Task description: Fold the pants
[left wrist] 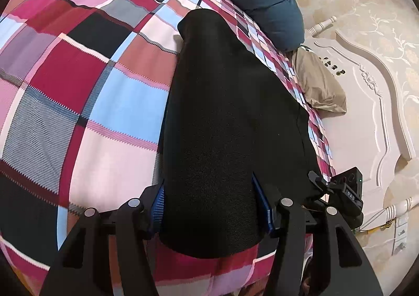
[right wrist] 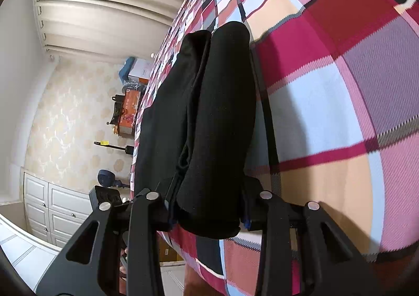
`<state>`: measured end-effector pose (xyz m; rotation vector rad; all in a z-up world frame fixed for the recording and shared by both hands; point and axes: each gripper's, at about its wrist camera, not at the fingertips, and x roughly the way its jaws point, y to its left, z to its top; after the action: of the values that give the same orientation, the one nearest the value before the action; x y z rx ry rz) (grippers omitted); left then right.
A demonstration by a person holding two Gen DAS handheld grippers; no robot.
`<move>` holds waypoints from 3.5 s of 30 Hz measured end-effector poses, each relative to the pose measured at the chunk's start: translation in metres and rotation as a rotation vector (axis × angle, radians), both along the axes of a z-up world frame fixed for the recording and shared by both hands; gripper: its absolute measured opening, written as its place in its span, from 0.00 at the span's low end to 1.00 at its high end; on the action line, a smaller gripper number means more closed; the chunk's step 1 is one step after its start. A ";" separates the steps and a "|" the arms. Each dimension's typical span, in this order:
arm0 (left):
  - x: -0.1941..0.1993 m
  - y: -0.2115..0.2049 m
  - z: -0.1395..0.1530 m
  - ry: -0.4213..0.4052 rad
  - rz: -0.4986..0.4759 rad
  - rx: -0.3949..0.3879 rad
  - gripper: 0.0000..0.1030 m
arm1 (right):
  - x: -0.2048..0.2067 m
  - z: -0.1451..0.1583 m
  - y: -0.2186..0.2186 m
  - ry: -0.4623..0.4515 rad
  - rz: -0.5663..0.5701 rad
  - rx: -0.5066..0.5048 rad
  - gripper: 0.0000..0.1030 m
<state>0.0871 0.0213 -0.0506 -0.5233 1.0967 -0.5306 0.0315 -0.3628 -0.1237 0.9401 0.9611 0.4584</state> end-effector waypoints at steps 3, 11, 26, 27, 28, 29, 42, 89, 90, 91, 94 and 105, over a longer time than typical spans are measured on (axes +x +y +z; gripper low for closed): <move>-0.001 -0.001 0.000 0.005 -0.002 -0.001 0.55 | 0.000 0.001 -0.001 0.001 0.003 0.000 0.33; 0.001 0.002 -0.008 0.001 -0.009 -0.013 0.56 | 0.004 -0.007 -0.005 0.010 0.005 0.024 0.33; -0.002 0.005 -0.010 -0.001 -0.014 -0.039 0.57 | 0.005 -0.014 -0.009 0.008 0.010 0.057 0.33; -0.002 0.005 -0.010 -0.001 -0.014 -0.040 0.57 | 0.005 -0.015 -0.009 0.009 0.008 0.058 0.33; -0.002 0.005 -0.010 -0.001 -0.015 -0.041 0.57 | 0.004 -0.014 -0.009 0.009 0.008 0.058 0.33; -0.002 0.005 -0.010 -0.001 -0.016 -0.043 0.57 | 0.003 -0.014 -0.009 0.009 0.007 0.058 0.33; 0.002 0.012 -0.014 0.013 -0.036 -0.141 0.72 | -0.003 -0.019 -0.016 0.018 -0.005 0.095 0.40; -0.114 -0.026 0.031 -0.280 0.145 0.426 0.84 | -0.117 0.028 0.019 -0.039 -0.115 -0.507 0.79; -0.115 -0.028 0.032 -0.286 0.146 0.436 0.84 | -0.118 0.031 0.030 -0.048 -0.110 -0.581 0.82; -0.116 -0.031 0.032 -0.293 0.150 0.452 0.84 | -0.119 0.032 0.036 -0.054 -0.108 -0.622 0.85; -0.120 -0.037 0.034 -0.292 0.164 0.480 0.84 | -0.120 0.036 0.055 -0.082 -0.110 -0.719 0.87; -0.127 -0.054 0.033 -0.302 0.178 0.598 0.84 | -0.126 0.045 0.088 -0.140 -0.098 -0.902 0.88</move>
<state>-0.0397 -0.0328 -0.0173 -0.0112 0.8519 -0.1028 -0.0941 -0.2744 -0.0786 0.1310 0.8574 -0.0202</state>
